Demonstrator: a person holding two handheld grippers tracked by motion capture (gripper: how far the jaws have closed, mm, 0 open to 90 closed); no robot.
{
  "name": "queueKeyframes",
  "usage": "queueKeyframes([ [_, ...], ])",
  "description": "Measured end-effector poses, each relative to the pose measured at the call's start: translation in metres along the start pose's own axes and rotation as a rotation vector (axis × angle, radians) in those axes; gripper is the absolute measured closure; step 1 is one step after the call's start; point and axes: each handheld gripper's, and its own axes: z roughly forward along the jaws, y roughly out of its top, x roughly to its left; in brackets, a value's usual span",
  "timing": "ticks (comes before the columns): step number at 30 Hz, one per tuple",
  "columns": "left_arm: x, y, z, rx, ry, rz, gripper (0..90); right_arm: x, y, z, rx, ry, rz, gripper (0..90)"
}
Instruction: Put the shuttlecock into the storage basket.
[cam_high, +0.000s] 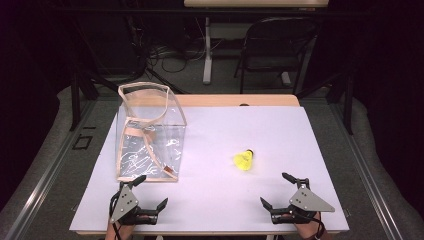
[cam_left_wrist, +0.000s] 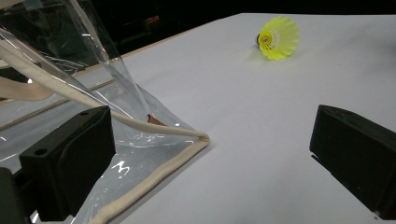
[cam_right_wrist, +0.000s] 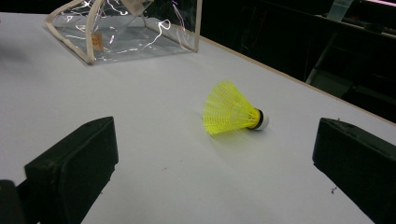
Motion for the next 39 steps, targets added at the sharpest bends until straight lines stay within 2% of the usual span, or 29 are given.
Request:
queueKeyframes([
  [16,0.0,0.009,0.013,0.021,-0.034,-0.009,0.0,0.0,-0.001,0.001,0.017,-0.001,-0.001,0.0],
  [27,-0.002,0.016,0.025,0.027,-0.054,0.003,0.0,0.0,-0.001,0.002,0.02,0.002,0.0,0.0],
  [39,-0.003,0.024,0.041,0.06,-0.094,-0.003,0.0,0.0,-0.002,0.002,0.024,0.005,0.001,0.0],
])
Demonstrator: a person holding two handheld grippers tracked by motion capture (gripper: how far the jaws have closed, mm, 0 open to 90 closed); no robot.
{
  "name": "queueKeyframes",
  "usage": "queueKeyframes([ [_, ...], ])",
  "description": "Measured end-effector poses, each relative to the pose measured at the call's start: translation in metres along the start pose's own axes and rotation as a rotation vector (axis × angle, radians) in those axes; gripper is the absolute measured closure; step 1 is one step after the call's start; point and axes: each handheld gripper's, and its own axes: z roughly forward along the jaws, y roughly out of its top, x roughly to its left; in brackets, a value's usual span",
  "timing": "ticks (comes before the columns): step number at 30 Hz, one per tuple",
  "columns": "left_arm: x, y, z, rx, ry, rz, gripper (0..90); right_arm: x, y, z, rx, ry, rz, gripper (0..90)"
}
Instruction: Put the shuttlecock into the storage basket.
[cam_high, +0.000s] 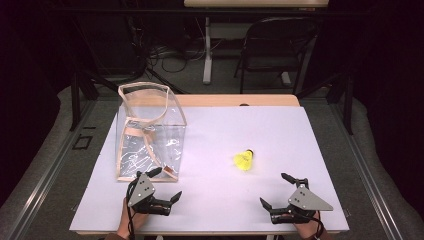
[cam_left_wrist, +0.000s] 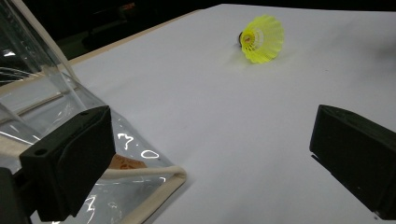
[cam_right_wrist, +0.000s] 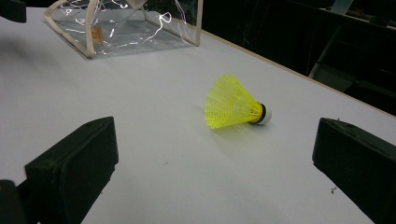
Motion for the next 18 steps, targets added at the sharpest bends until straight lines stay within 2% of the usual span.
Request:
queueKeyframes([
  [18,-0.002,0.015,0.018,0.034,-0.05,0.023,0.0,0.0,0.0,0.001,0.004,0.003,0.004,0.0],
])
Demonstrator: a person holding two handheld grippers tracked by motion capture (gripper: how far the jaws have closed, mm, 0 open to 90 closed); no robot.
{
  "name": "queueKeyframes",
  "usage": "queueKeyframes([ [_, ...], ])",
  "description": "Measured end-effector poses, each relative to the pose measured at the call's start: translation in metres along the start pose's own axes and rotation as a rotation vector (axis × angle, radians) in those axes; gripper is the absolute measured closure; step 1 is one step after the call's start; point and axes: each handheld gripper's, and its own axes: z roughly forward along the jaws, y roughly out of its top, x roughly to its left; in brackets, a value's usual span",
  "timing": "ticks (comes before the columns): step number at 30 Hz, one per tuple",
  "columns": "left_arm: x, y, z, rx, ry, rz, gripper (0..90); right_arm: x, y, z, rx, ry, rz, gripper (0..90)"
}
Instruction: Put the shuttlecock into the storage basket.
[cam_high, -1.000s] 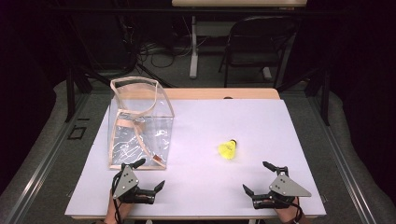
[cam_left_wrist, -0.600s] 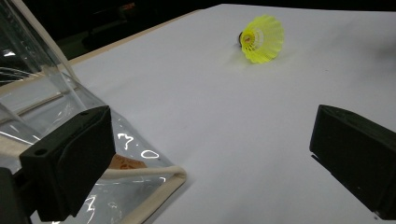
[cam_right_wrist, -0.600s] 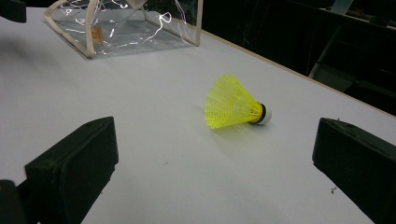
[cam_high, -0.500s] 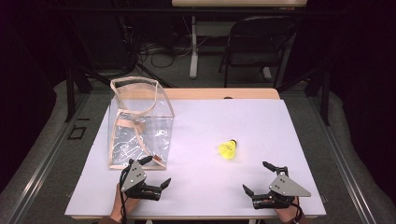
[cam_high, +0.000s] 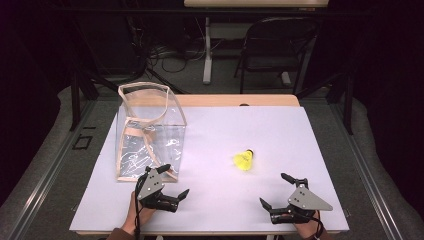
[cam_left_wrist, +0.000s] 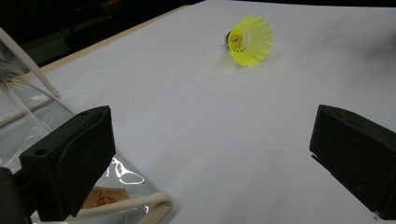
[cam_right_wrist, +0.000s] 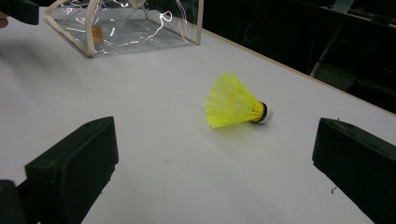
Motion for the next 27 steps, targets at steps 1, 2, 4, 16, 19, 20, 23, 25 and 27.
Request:
queueKeyframes([
  [1,0.0,0.0,0.001,0.0,-0.002,0.0,0.0,0.0,0.0,0.0,0.0,0.0,-0.001,0.0],
  [2,0.0,0.001,0.002,0.003,-0.002,0.002,0.0,0.0,0.0,0.0,0.001,-0.001,-0.001,0.0],
  [4,0.001,0.002,0.004,0.003,-0.004,0.003,0.0,0.0,0.0,0.0,0.001,0.0,-0.001,0.0],
  [16,0.004,0.008,0.013,0.004,-0.01,0.005,0.0,0.0,0.0,0.0,0.002,-0.001,0.0,0.0],
  [19,0.004,0.01,0.015,0.005,-0.014,0.005,0.0,0.0,0.0,0.0,0.004,-0.002,-0.001,0.0],
  [20,0.004,0.01,0.016,0.001,-0.015,0.005,0.0,0.0,0.0,0.0,0.004,-0.002,-0.002,0.0],
  [23,0.005,0.013,0.019,0.004,-0.017,0.005,0.0,-0.001,0.0,0.0,0.003,-0.004,-0.002,0.0],
  [25,0.005,0.015,0.021,0.006,-0.021,0.009,0.0,-0.001,0.0,0.0,0.004,-0.004,-0.001,0.0],
  [27,0.005,0.016,0.023,0.006,-0.024,0.009,0.0,-0.001,0.0,0.0,0.003,-0.004,-0.002,0.0],
])
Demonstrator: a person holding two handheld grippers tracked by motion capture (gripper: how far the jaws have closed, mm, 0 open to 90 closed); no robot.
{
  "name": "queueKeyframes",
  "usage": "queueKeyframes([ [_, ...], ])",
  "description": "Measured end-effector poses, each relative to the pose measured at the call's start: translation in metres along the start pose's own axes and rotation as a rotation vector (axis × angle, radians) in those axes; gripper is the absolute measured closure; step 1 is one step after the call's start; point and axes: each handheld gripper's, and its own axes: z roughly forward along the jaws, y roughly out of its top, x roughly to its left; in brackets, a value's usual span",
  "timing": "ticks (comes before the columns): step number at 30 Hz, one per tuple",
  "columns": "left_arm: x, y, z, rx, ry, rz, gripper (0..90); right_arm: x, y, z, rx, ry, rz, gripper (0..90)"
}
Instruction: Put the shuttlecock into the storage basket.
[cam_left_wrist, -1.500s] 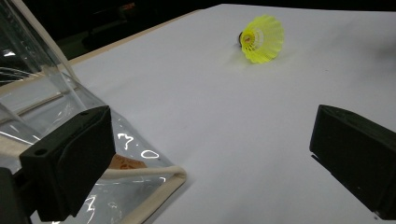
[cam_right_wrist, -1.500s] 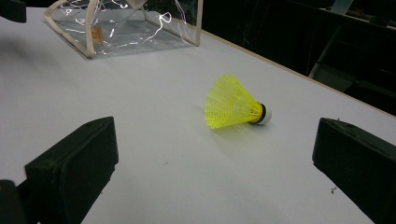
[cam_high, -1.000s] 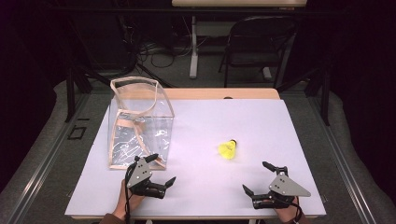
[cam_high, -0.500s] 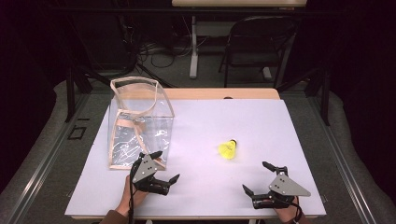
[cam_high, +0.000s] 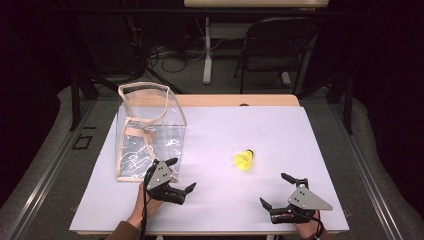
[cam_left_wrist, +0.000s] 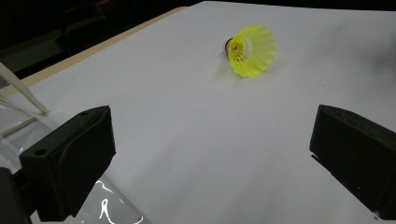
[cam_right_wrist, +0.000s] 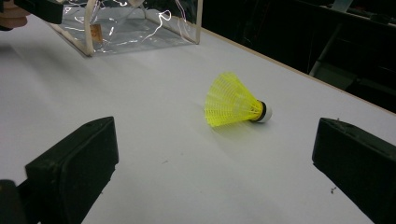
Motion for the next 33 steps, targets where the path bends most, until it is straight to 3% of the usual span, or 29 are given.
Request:
queueKeyframes([
  [21,0.003,0.015,0.024,0.015,-0.033,0.012,0.0,0.0,0.0,0.0,0.001,0.0,0.002,0.0],
  [33,0.003,0.024,0.046,0.028,-0.055,0.019,0.0,-0.001,-0.001,0.0,0.003,0.0,0.004,0.0],
])
